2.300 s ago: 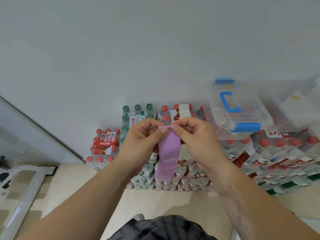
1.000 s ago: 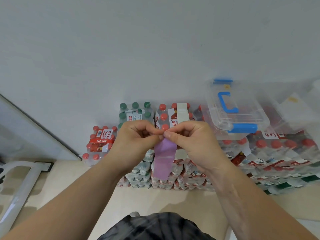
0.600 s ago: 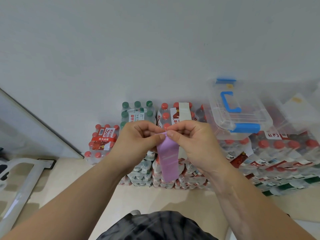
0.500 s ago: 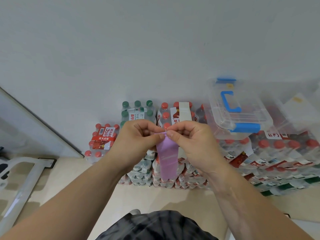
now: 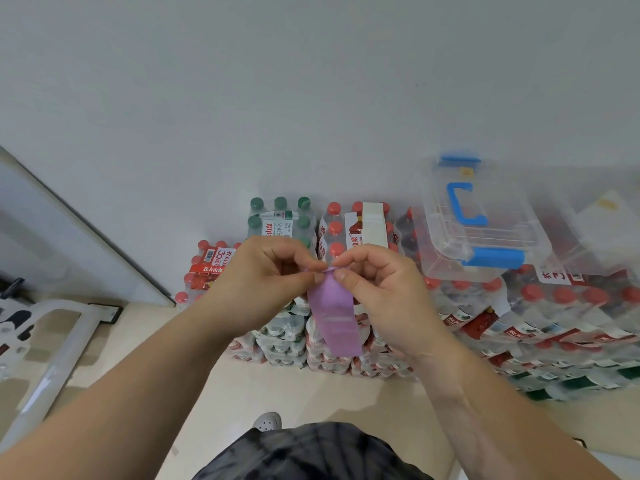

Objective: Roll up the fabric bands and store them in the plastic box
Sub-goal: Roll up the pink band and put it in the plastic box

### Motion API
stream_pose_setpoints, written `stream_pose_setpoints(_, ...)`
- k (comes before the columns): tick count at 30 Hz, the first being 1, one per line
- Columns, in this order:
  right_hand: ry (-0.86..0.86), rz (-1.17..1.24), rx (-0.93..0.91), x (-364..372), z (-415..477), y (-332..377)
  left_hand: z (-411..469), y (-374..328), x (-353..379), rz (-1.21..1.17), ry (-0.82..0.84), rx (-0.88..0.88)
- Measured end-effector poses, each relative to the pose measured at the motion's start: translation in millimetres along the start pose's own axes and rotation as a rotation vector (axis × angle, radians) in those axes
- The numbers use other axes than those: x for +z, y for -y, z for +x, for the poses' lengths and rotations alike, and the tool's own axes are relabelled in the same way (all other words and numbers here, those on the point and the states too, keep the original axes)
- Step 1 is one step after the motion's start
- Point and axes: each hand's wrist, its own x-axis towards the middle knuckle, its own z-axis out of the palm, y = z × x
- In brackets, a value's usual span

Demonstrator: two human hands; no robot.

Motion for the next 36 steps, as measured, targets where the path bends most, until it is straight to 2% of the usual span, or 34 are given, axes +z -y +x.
stream_pose_setpoints(3, 0.012, -0.007, -0.029, 2, -2, 2, -3, 1, 3, 0.01, -0.027, -0.018)
stream_pose_setpoints(7, 0.014, 0.069, 0.037, 6, 0, 1, -7, 5, 6, 0.007, -0.086, -0.038)
stream_pose_setpoints(11, 0.017, 0.082, 0.1, 15, 3, 0, -12, 12, 4, 0.14, -0.181, -0.046)
stream_pose_setpoints(15, -0.001, 0.069, 0.137, 29, 9, -1, -18, 14, -7, 0.224, -0.181, -0.007)
stream_pose_setpoints(20, -0.022, 0.064, 0.161, 53, 22, -1, -17, 23, -33, 0.127, -0.189, 0.003)
stream_pose_setpoints(27, -0.047, 0.068, 0.214, 92, 51, -4, 4, 42, -79, -0.112, -0.223, -0.159)
stream_pose_setpoints(32, -0.059, -0.046, 0.241, 125, 81, 0, 22, 50, -123, 0.065, -0.174, -0.111)
stream_pose_setpoints(36, -0.101, 0.059, 0.24, 154, 99, 3, 35, 53, -156, 0.132, -0.161, -0.029)
